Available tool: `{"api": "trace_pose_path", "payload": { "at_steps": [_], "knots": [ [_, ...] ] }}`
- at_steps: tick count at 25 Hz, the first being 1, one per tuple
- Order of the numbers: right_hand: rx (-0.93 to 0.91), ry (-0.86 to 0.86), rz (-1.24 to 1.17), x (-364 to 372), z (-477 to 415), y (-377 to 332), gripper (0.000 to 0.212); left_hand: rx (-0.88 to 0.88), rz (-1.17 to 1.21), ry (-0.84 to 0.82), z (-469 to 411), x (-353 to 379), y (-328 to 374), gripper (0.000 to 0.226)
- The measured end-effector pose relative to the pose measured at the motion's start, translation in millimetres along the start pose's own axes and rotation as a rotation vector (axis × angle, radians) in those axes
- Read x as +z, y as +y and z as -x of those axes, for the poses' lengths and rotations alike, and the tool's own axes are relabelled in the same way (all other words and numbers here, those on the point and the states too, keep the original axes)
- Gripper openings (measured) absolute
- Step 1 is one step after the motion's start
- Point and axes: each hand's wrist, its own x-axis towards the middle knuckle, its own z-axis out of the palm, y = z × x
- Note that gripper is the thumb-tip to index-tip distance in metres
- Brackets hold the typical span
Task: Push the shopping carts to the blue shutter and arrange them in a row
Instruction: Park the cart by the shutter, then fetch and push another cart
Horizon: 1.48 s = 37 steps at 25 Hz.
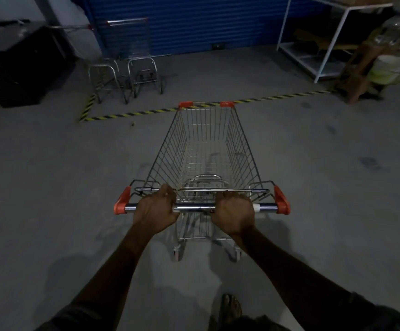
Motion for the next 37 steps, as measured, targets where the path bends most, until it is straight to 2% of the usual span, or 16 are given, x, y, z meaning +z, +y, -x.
{"api": "trace_pose_path", "payload": {
  "at_steps": [3, 8, 16, 21, 23, 27, 30, 32, 35, 37],
  "knots": [
    [-0.026, 0.017, -0.006, 13, -56, 19, 0.018, -0.062, -0.025, -0.070, -61, 4, -6, 0.040],
    [-0.053, 0.076, -0.070, 32, -136, 50, 0.018, -0.070, -0.042, -0.113, -145, 14, -17, 0.041],
    [-0.072, 0.060, -0.019, 52, -268, 84, 0.025, -0.059, -0.123, 0.041, -274, 40, -44, 0.036],
    [-0.065, 0.068, 0.024, 76, -359, 102, 0.044, -0.064, -0.096, 0.093, -362, 61, -71, 0.030],
    [-0.081, 0.137, -0.019, 88, -390, 110, 0.043, -0.052, -0.083, 0.108, -392, 67, -81, 0.031],
    [-0.023, 0.066, -0.094, 86, -453, 119, 0.030, 0.000, -0.037, 0.136, -456, 76, -102, 0.027],
    [0.030, 0.042, -0.079, 83, -501, 125, 0.028, 0.020, 0.024, 0.149, -506, 84, -117, 0.025],
    [0.022, 0.058, -0.102, 88, -537, 133, 0.032, 0.030, 0.073, 0.155, -543, 92, -128, 0.035],
    [0.023, 0.074, -0.125, 96, -590, 147, 0.032, 0.023, 0.095, 0.101, -598, 103, -140, 0.066],
    [0.019, 0.044, -0.132, 103, -629, 157, 0.031, 0.017, 0.092, 0.091, -638, 110, -150, 0.066]
  ]
}}
